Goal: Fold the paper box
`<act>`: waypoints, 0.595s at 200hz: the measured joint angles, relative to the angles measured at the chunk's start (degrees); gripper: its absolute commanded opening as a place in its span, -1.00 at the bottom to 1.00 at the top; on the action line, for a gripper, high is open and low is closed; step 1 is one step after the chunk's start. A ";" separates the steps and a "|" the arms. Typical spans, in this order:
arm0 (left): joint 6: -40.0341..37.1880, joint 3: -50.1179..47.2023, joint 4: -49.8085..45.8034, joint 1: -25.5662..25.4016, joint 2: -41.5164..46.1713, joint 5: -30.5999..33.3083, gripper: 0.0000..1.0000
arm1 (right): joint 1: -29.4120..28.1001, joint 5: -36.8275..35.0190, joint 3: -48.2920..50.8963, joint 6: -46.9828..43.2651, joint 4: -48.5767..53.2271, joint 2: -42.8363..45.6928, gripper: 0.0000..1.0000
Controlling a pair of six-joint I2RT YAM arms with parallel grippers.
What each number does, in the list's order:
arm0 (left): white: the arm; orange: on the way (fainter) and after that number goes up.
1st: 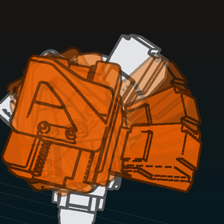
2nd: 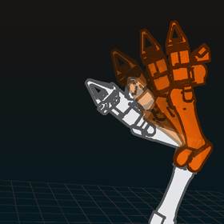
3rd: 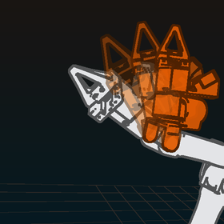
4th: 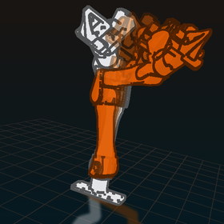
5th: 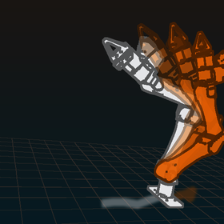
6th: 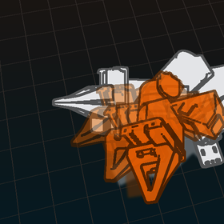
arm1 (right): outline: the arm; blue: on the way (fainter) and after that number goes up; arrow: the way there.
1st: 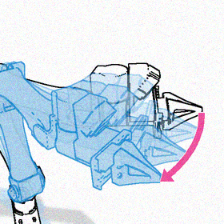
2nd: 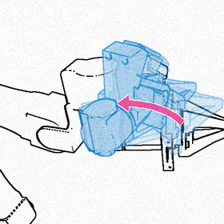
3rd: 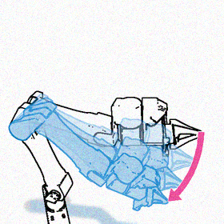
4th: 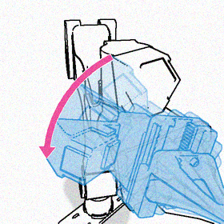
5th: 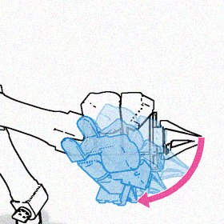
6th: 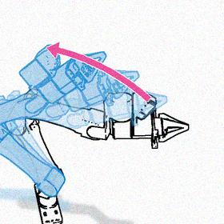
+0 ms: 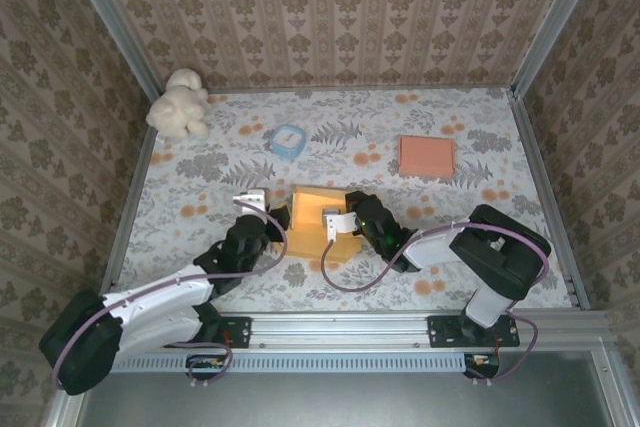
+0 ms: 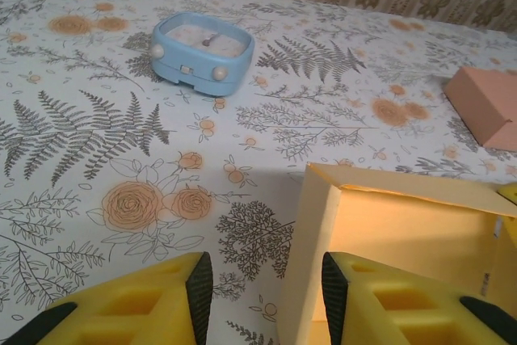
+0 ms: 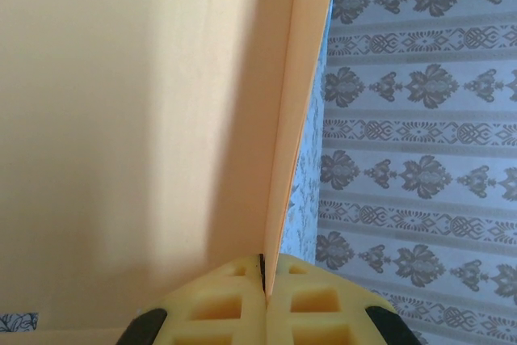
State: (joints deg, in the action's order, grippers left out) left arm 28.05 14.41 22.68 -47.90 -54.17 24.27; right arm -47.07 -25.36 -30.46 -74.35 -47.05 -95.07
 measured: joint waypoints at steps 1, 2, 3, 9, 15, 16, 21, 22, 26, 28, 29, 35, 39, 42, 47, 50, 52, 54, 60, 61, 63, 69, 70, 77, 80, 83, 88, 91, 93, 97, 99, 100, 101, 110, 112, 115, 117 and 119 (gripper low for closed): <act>-0.04 -0.02 0.00 0.00 0.02 -0.11 -0.14 | -0.02 -0.02 0.00 0.00 0.00 0.04 -1.00; -0.11 -0.07 0.02 0.00 0.07 -0.22 -0.14 | -0.04 -0.02 0.00 0.00 0.02 0.07 -1.00; -0.15 -0.09 0.04 0.00 0.07 -0.28 -0.14 | -0.07 -0.04 0.00 -0.02 0.04 0.09 -1.00; -0.66 -0.17 0.13 0.00 -0.02 -1.03 -0.14 | -0.17 -0.17 0.00 -0.04 0.07 0.15 -1.00; -0.96 -0.20 0.39 0.00 -0.35 -1.75 -0.15 | -0.31 -0.31 0.00 -0.17 0.07 0.20 -1.00; -1.03 -0.20 0.44 0.00 -0.39 -1.86 -0.15 | -0.33 -0.33 0.00 -0.20 0.07 0.20 -1.00; -1.36 -0.20 0.85 0.00 -0.90 -2.45 -0.15 | -0.48 -0.50 0.00 -0.24 0.07 0.20 -1.00; -1.36 -0.20 0.92 0.00 -0.96 -2.54 -0.15 | -0.48 -0.52 0.00 -0.24 0.07 0.20 -1.00; -1.64 -0.20 1.33 0.00 -1.51 -3.10 -0.15 | -0.61 -0.74 0.00 -0.26 0.07 0.20 -1.00; -1.77 -0.20 1.51 0.00 -1.73 -3.30 -0.15 | -0.66 -0.81 0.00 -0.31 0.04 0.20 -1.00; -1.84 -0.20 1.68 0.00 -1.90 -3.48 -0.15 | -0.72 -0.87 0.00 -0.33 0.07 0.20 -1.00; -2.25 -0.20 2.43 0.00 -2.82 -4.13 -0.15 | -0.94 -1.14 0.00 -0.42 0.04 0.20 -1.00; -2.45 -0.20 2.86 0.00 -3.56 -4.57 -0.16 | -1.07 -1.29 0.00 -0.44 0.00 0.20 -1.00; -2.64 -0.20 3.30 0.00 -4.11 -4.83 -0.16 | -1.20 -1.46 0.00 -0.46 -0.04 0.20 -1.00; -2.86 -0.17 3.76 0.00 -5.11 -5.22 -0.16 | -1.33 -1.60 0.00 -0.48 -0.07 0.20 -1.00; -3.02 -0.17 4.00 0.00 -5.66 -5.35 -0.17 | -1.49 -1.77 0.00 -0.50 -0.11 0.22 -1.00; -3.15 -0.17 4.17 0.00 -6.10 -5.51 -0.17 | -1.55 -1.86 0.00 -0.52 -0.11 0.22 -1.00; -3.28 -0.15 4.33 0.00 -6.58 -5.70 -0.17 | -1.60 -1.90 0.00 -0.55 -0.13 0.22 -1.00; -3.54 -0.11 4.70 0.00 -7.76 -5.97 -0.19 | -1.84 -2.21 0.00 -0.66 -0.15 0.22 -1.00; -3.56 -0.11 4.76 0.00 -7.91 -6.01 -0.19 | -1.86 -2.27 0.00 -0.66 -0.15 0.22 -1.00; -3.74 -0.09 4.85 0.00 -8.33 -6.05 -0.19 | -1.92 -2.36 0.00 -0.66 -0.15 0.22 -1.00; -3.91 0.04 5.09 -0.02 -9.51 -6.12 -0.21 | -2.08 -2.58 0.00 -0.66 -0.15 0.24 -1.00; -4.00 0.07 5.20 -0.02 -9.77 -6.12 -0.21 | -2.10 -2.60 0.00 -0.66 -0.15 0.24 -1.00; -4.22 0.31 5.27 -0.02 -11.02 -6.10 -0.23 | -2.23 -2.78 0.00 -0.68 -0.17 0.24 -1.00; -4.35 0.46 5.38 -0.04 -11.63 -6.05 -0.23 | -2.27 -2.82 0.00 -0.68 -0.20 0.24 -1.00; -4.42 0.61 5.46 -0.07 -12.11 -5.97 -0.23 | -2.34 -2.93 0.00 -0.70 -0.20 0.24 -1.00; -4.57 0.94 5.66 -0.07 -13.11 -5.77 -0.23 | -2.40 -2.97 0.00 -0.70 -0.24 0.26 -1.00; -4.66 1.14 5.77 -0.07 -13.62 -5.60 -0.23 | -2.45 -2.99 0.00 -0.72 -0.26 0.26 -1.00; -4.74 1.29 5.92 -0.07 -14.05 -5.44 -0.23 | -2.47 -2.99 0.00 -0.74 -0.31 0.26 -1.00; -4.79 1.53 6.10 -0.07 -14.64 -5.05 -0.24 | -2.51 -3.02 0.00 -0.81 -0.35 0.26 -1.00; -4.81 1.70 6.16 -0.07 -14.99 -4.90 -0.24 | -2.54 -2.99 0.00 -0.83 -0.37 0.28 -1.00; -4.83 1.77 6.19 -0.07 -15.15 -4.81 -0.24 | -2.56 -3.02 0.00 -0.83 -0.37 0.28 -1.00; -4.85 1.88 6.23 -0.07 -15.41 -4.68 -0.24 | -2.60 -3.02 0.00 -0.83 -0.37 0.31 -1.00; -5.14 2.49 6.91 -0.07 -16.74 -3.61 -0.26 | -2.75 -3.13 0.00 -0.85 -0.39 0.35 -1.00; -5.22 2.62 7.04 -0.07 -17.07 -3.39 -0.27 | -2.78 -3.15 0.00 -0.85 -0.42 0.35 -1.00; -5.25 2.84 7.28 -0.07 -17.53 -3.04 -0.27 | -2.84 -3.17 0.00 -0.85 -0.42 0.37 -1.00; -5.31 2.97 7.43 -0.07 -17.84 -2.80 -0.28 | -2.89 -3.19 0.00 -0.85 -0.42 0.37 -1.00; -5.40 3.08 7.56 -0.07 -18.10 -2.62 -0.29 | -2.89 -3.19 0.00 -0.85 -0.42 0.39 -1.00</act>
State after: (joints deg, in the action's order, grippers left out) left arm 22.65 17.50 30.24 -47.97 -72.27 21.65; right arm -49.95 -28.56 -30.46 -75.20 -47.46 -94.67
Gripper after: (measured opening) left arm 0.372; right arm 0.058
